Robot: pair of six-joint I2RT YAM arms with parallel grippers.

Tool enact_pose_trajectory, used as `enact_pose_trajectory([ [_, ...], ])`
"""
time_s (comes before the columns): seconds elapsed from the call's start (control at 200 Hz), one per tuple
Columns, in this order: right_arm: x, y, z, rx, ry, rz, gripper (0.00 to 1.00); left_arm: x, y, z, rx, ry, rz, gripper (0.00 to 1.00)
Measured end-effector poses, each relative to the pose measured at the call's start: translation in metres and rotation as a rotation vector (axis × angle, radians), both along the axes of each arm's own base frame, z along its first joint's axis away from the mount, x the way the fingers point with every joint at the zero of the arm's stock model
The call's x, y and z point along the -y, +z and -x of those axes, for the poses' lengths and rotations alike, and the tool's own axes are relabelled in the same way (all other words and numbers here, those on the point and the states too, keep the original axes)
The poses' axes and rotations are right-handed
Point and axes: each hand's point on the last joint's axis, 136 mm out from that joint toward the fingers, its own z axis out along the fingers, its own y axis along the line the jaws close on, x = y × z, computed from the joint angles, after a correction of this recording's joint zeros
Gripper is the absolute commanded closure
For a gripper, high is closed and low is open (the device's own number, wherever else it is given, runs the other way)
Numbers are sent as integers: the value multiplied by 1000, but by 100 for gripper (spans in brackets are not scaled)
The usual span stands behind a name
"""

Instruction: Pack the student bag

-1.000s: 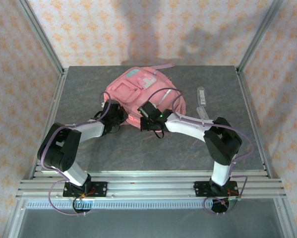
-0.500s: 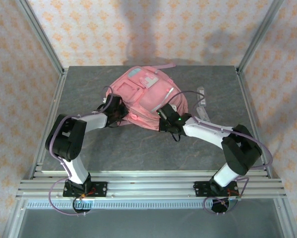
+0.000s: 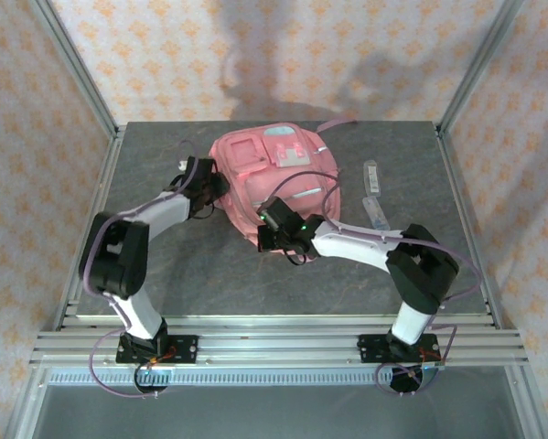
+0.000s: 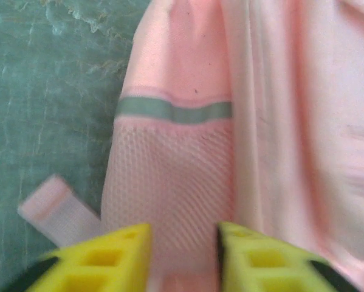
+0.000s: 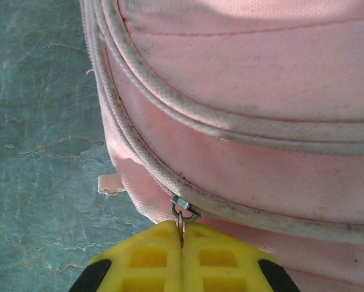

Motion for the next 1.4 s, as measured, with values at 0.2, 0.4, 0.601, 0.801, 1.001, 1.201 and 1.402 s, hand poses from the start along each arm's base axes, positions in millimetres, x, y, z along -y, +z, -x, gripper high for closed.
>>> enact_pose_trajectory([
  [0.2,-4,-2,0,-7,7,-15,100,30,17,63,60,-78,80,39],
  [0.4,-6,0,-1,-1,8,-25,100,72,-14,101,-2,-154,151,35],
  [0.601,-8,1,-3,1,5,-35,100,89,-34,97,-19,-152,169,75],
  [0.801,0,0,-10,16,-23,-21,100,102,-35,81,0,-149,188,100],
  [1.001,41,-11,-14,0,-92,7,100,95,-35,76,0,-141,189,100],
  [1.201,131,-8,-43,30,-292,41,100,65,-24,65,24,-101,182,100],
  [1.402,139,-4,-44,34,-298,14,100,50,-20,60,11,-105,147,100],
])
